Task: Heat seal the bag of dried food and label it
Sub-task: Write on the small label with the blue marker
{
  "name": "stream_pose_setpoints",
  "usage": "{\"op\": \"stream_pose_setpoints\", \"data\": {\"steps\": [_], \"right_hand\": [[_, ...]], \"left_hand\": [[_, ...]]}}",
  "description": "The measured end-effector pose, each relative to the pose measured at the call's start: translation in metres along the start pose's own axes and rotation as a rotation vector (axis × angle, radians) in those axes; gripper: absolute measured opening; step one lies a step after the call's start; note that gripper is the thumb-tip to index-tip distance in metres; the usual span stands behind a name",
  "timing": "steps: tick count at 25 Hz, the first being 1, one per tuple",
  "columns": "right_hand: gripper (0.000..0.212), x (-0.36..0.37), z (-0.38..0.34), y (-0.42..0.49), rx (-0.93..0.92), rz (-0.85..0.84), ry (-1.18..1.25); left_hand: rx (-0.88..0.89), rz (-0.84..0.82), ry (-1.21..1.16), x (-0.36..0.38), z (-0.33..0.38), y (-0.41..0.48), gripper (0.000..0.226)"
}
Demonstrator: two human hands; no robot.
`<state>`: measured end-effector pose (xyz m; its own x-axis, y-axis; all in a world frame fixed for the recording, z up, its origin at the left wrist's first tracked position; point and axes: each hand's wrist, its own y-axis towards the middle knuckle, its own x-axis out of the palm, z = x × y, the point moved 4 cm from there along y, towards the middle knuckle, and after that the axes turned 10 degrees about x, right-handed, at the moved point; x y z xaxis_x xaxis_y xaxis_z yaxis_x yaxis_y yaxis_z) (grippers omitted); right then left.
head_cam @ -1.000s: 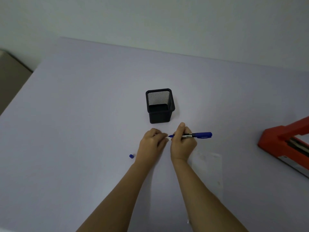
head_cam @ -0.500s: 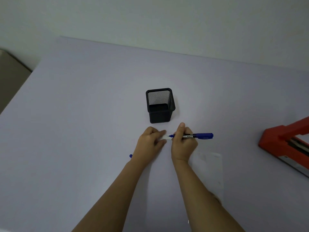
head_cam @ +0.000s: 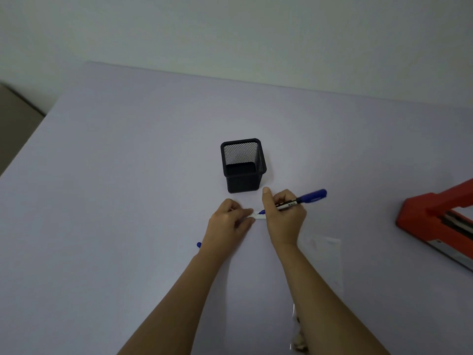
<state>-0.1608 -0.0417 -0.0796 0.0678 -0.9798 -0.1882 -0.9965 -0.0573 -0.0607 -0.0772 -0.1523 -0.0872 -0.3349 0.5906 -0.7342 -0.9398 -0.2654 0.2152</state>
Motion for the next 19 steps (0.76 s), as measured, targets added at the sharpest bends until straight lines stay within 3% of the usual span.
{"op": "stream_pose_setpoints", "data": {"steps": [8, 19], "right_hand": [[0.052, 0.011, -0.002, 0.008, -0.081, -0.126, -0.130], [0.041, 0.012, 0.007, 0.015, -0.040, -0.104, -0.112]], "left_hand": [[0.023, 0.023, 0.003, 0.001, -0.002, -0.002, 0.023], [0.054, 0.028, 0.001, 0.002, -0.004, -0.002, 0.022]]}}
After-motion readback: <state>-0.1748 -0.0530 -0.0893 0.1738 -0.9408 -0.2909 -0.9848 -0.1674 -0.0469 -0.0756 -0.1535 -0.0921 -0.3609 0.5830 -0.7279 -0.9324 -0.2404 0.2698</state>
